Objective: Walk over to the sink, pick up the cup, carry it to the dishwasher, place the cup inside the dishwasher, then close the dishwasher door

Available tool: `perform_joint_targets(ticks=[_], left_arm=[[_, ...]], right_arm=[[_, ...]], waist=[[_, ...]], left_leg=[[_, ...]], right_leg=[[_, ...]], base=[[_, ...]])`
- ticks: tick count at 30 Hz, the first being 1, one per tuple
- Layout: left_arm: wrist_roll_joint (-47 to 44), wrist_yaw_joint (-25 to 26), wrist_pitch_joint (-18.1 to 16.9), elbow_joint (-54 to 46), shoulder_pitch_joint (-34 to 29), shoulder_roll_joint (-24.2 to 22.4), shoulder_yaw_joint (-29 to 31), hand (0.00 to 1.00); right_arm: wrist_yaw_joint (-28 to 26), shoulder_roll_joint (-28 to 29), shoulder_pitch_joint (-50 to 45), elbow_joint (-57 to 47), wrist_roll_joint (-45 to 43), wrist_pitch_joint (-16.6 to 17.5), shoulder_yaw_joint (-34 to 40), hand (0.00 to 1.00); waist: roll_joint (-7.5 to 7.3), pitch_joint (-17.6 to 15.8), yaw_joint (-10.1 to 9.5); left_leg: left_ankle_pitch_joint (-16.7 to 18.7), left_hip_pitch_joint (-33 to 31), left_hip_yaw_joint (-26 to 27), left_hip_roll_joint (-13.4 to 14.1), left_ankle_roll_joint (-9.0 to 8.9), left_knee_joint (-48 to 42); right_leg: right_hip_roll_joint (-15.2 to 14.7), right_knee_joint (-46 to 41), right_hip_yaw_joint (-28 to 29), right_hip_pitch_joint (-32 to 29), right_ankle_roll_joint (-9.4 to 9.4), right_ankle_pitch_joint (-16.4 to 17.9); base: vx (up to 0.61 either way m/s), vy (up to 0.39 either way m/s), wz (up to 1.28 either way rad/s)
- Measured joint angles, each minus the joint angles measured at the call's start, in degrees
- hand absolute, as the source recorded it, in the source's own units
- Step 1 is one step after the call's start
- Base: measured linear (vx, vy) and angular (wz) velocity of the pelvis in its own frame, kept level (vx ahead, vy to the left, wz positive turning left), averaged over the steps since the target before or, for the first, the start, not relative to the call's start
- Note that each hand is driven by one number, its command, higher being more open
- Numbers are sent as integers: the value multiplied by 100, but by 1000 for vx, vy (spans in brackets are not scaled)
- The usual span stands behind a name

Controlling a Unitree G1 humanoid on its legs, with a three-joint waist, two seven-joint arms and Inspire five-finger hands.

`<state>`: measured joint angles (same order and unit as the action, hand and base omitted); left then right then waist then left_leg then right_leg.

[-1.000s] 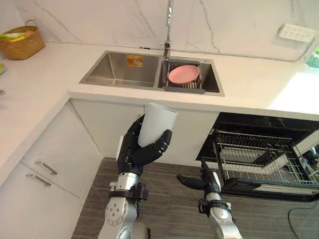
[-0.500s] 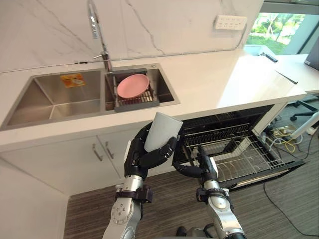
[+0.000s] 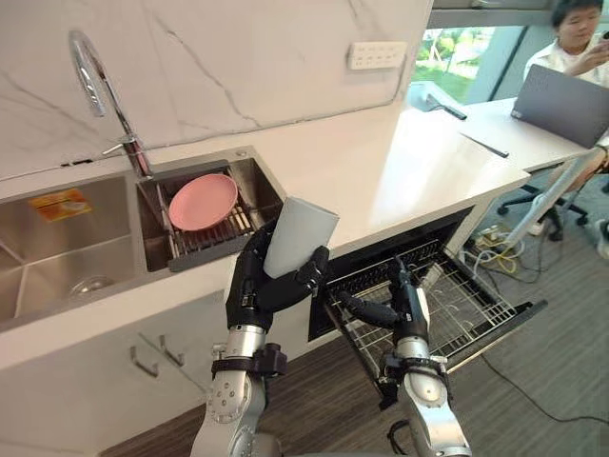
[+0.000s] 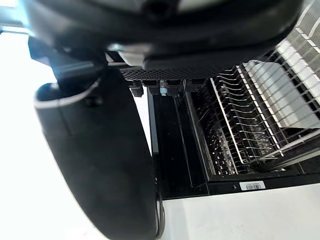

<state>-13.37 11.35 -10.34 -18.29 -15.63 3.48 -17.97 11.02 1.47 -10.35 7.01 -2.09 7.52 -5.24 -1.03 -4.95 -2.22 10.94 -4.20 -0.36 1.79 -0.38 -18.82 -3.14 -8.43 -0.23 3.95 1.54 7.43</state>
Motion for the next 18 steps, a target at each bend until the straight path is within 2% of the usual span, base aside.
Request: perform_joint_targets(ticks=[3, 9, 14, 18], left_arm=[[21, 1, 0, -42, -5, -2, -104, 0], [356, 22, -2, -258, -10, -5, -250, 0], [611, 181, -1, -250, 63, 2, -146, 0], [795, 333, -1, -211, 338, 16, 192, 0]], right_arm=[[-92, 24, -208, -475, -4, 1, -79, 100], [-224, 71, -645, -1191, -76, 6, -191, 100], [-321, 65, -884, -1506, -127, 28, -193, 100], [-475, 40, -884, -1612, -346, 31, -285, 100]], waist=[[-18, 45, 3], [-79, 137, 129], [-93, 258, 186], [-82, 299, 233]], left_leg=[[-49, 176, 227, -72, 77, 282], [-49, 407, 479, -5, 77, 522], [-59, 602, 731, 37, 61, 689], [-64, 672, 917, 56, 70, 727]], right_leg=[[-94, 118, 169, -8, 104, -23], [-57, 193, 419, 10, 133, -45], [9, 252, 670, 31, 139, -113], [52, 367, 869, 40, 163, -237]], base=[[66, 83, -33], [50, 11, -26], [8, 0, -28], [-41, 20, -25]])
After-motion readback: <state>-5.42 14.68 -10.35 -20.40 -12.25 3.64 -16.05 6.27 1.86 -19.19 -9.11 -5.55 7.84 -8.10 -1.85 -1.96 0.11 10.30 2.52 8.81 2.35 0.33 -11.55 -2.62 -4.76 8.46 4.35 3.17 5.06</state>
